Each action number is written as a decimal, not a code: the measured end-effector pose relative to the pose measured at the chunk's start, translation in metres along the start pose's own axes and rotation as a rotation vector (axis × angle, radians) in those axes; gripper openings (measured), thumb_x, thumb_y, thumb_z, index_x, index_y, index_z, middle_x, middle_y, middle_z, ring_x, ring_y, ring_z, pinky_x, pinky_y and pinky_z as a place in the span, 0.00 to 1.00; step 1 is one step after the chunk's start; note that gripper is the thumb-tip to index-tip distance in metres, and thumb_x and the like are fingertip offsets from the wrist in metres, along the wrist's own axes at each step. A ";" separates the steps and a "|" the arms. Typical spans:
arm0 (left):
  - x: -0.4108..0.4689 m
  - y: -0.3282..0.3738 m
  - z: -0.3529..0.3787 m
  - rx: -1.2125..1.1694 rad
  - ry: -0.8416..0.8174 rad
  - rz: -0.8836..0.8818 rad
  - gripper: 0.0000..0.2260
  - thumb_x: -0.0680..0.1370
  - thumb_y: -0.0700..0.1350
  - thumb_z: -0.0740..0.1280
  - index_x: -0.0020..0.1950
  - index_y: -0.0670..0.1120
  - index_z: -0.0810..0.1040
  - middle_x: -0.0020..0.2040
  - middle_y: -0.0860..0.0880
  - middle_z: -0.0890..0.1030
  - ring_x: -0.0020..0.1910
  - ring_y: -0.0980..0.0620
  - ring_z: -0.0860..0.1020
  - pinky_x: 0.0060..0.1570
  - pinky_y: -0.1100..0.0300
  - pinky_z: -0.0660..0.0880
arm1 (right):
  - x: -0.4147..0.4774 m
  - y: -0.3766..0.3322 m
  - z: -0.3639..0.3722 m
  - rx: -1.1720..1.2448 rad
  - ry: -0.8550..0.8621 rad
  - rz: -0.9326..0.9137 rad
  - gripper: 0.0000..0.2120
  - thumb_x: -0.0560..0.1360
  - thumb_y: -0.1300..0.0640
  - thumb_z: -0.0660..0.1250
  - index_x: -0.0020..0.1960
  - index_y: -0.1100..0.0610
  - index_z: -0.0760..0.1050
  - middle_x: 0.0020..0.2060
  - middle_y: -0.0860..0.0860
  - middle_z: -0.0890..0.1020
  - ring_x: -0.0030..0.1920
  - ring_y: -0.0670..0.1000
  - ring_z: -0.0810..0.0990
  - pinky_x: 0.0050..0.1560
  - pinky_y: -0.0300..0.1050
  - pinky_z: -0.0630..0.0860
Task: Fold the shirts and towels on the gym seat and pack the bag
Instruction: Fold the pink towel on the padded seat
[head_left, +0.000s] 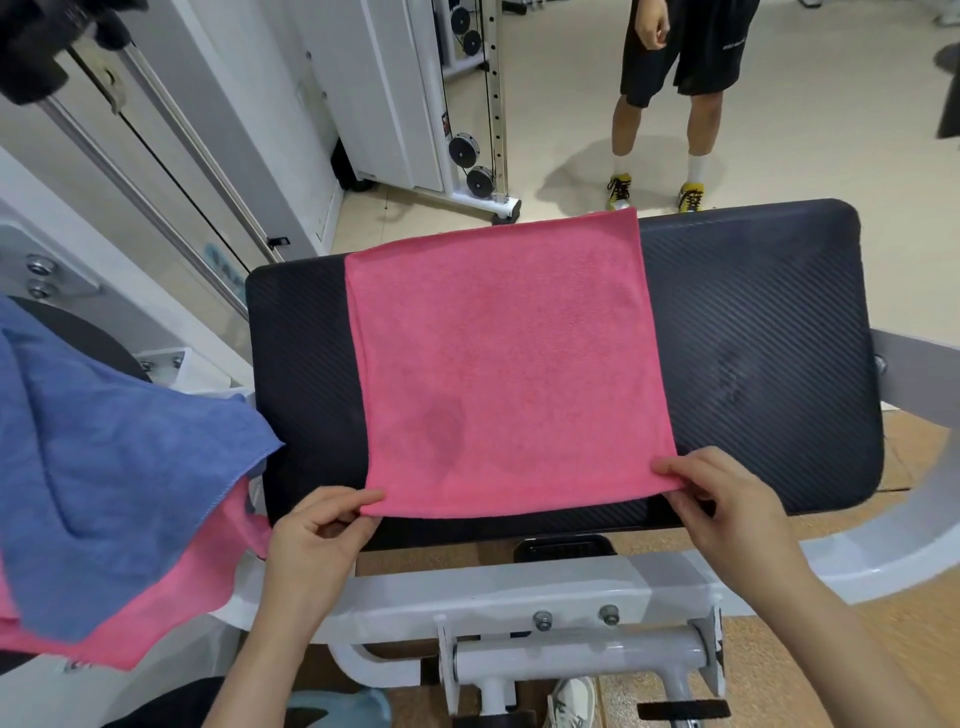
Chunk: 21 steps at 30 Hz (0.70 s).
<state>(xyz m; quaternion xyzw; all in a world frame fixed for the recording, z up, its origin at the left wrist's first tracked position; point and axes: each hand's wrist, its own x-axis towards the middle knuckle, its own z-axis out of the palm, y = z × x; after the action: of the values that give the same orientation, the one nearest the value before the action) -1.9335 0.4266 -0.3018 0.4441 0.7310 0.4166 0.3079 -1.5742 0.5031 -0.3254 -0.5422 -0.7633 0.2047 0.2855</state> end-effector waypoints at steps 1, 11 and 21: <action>0.001 -0.001 -0.002 0.039 0.000 0.019 0.16 0.71 0.30 0.72 0.44 0.52 0.85 0.43 0.56 0.81 0.41 0.59 0.77 0.42 0.73 0.73 | 0.000 0.000 -0.001 -0.062 0.040 -0.058 0.10 0.74 0.63 0.71 0.54 0.57 0.82 0.43 0.44 0.77 0.39 0.44 0.76 0.36 0.43 0.76; -0.007 -0.015 -0.029 0.298 -0.228 -0.075 0.21 0.68 0.36 0.77 0.39 0.65 0.83 0.40 0.58 0.79 0.42 0.48 0.78 0.46 0.51 0.77 | -0.018 0.014 -0.027 -0.196 -0.160 -0.169 0.28 0.79 0.36 0.51 0.50 0.50 0.85 0.40 0.43 0.72 0.39 0.47 0.73 0.37 0.41 0.73; 0.024 0.061 -0.044 -0.278 -0.093 -0.045 0.07 0.67 0.50 0.74 0.44 0.52 0.86 0.43 0.50 0.86 0.46 0.54 0.83 0.47 0.61 0.80 | 0.048 -0.049 -0.048 0.823 0.026 0.398 0.10 0.79 0.65 0.63 0.47 0.54 0.82 0.46 0.49 0.84 0.46 0.48 0.82 0.40 0.41 0.82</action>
<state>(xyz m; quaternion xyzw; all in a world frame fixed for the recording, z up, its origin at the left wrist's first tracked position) -1.9556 0.4499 -0.2300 0.3996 0.6609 0.4858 0.4095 -1.5895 0.5325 -0.2484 -0.5222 -0.4958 0.5350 0.4418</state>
